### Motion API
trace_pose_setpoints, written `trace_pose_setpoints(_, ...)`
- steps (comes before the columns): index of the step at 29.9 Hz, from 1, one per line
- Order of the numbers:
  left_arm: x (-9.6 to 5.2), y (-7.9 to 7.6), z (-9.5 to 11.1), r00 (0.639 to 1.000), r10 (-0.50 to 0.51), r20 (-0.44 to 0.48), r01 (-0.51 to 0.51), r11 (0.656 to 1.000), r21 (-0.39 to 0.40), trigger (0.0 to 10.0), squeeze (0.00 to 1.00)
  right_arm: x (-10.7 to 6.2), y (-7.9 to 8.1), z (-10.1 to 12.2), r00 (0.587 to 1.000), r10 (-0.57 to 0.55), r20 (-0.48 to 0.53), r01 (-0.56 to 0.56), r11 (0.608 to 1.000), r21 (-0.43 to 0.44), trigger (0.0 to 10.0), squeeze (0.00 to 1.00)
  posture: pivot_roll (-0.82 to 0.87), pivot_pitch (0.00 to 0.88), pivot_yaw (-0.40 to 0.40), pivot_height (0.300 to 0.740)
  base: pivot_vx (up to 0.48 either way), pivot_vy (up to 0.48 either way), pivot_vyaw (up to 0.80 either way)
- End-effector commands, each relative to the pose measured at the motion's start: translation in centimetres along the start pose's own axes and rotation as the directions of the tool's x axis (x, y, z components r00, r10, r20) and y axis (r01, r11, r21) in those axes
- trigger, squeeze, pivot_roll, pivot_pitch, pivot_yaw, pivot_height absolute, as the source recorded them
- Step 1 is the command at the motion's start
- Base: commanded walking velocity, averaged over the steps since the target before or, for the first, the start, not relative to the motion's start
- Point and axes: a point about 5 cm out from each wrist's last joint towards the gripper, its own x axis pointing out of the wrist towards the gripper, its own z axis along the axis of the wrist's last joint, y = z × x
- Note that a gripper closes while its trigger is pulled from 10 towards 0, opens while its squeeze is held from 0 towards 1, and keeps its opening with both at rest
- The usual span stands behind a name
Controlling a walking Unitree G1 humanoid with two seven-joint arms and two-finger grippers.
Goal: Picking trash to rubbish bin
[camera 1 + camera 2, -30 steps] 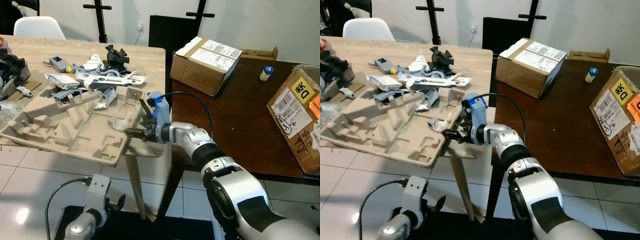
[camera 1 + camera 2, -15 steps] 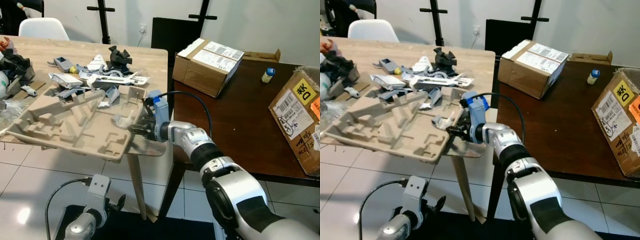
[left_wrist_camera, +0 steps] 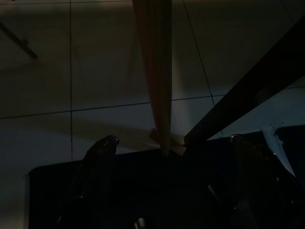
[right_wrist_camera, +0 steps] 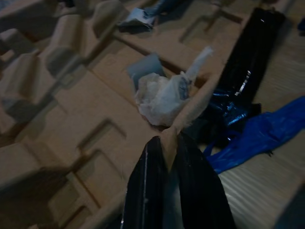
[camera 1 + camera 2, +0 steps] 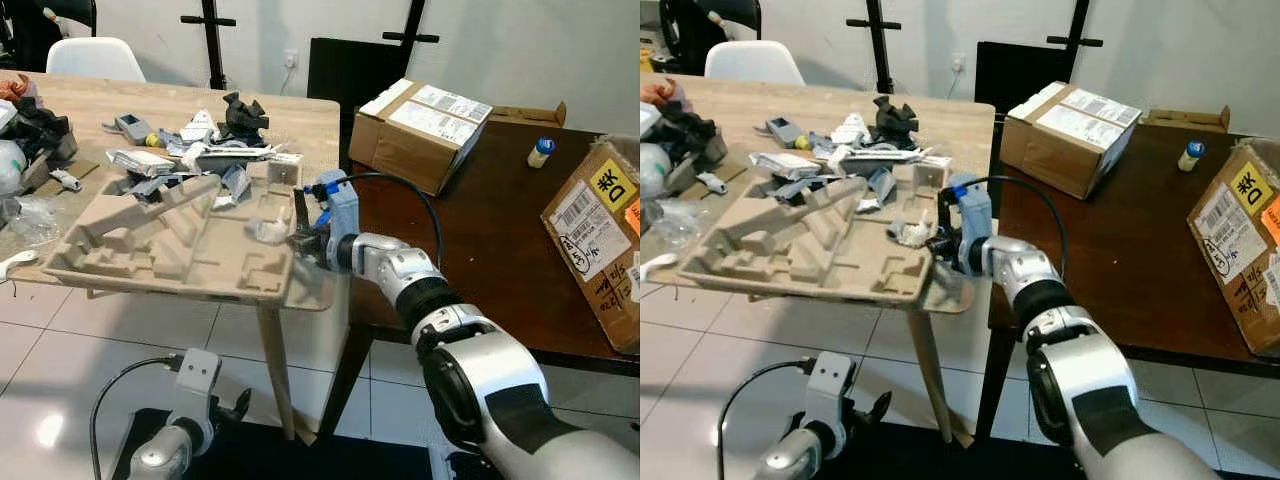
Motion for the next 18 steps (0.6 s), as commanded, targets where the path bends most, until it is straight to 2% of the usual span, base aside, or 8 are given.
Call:
trace_pose_setpoints(1, -0.2, -0.2, -0.5, 1.0, -0.004, -0.02, 0.004, 1.0, -0.006, 10.0, 0.0, -0.6, -1.5, -2.0, 0.993, -0.081, -0.082, 0.083, 0.996, 0.014, 0.0, 0.0, 0.03, 0.122, -0.053, 0.74, 0.0, 0.0, 0.0)
trace_pose_setpoints(11, -0.4, -0.2, -0.6, 1.0, -0.013, -0.019, 0.013, 1.0, -0.01, 10.0, 0.0, -2.0, -3.5, -2.6, 0.983, -0.109, -0.148, 0.106, 0.994, -0.027, 0.0, 0.0, 0.04, 0.13, -0.058, 0.74, 0.0, 0.0, 0.0)
trace_pose_setpoints(16, -0.5, -0.2, -0.7, 1.0, -0.012, -0.019, 0.012, 1.0, -0.013, 10.0, 0.0, -2.2, -3.7, -2.4, 0.982, -0.091, -0.166, 0.085, 0.995, -0.043, 0.0, 0.0, 0.04, 0.131, -0.061, 0.74, 0.0, 0.0, 0.0)
trace_pose_setpoints(17, -0.5, -0.2, -0.7, 1.0, -0.011, -0.019, 0.011, 1.0, -0.014, 10.0, 0.0, -2.3, -3.8, -2.3, 0.982, -0.09, -0.166, 0.083, 0.995, -0.048, 1.0, 0.0, 0.04, 0.131, -0.061, 0.74, 0.0, 0.0, 0.0)
trace_pose_setpoints(18, -0.5, -0.2, -0.7, 1.0, -0.011, -0.019, 0.011, 1.0, -0.015, 10.0, 0.0, -2.3, -3.7, -2.2, 0.985, -0.078, -0.156, 0.071, 0.996, -0.05, 4.4, 0.0, 0.04, 0.131, -0.061, 0.74, 0.0, 0.0, 0.0)
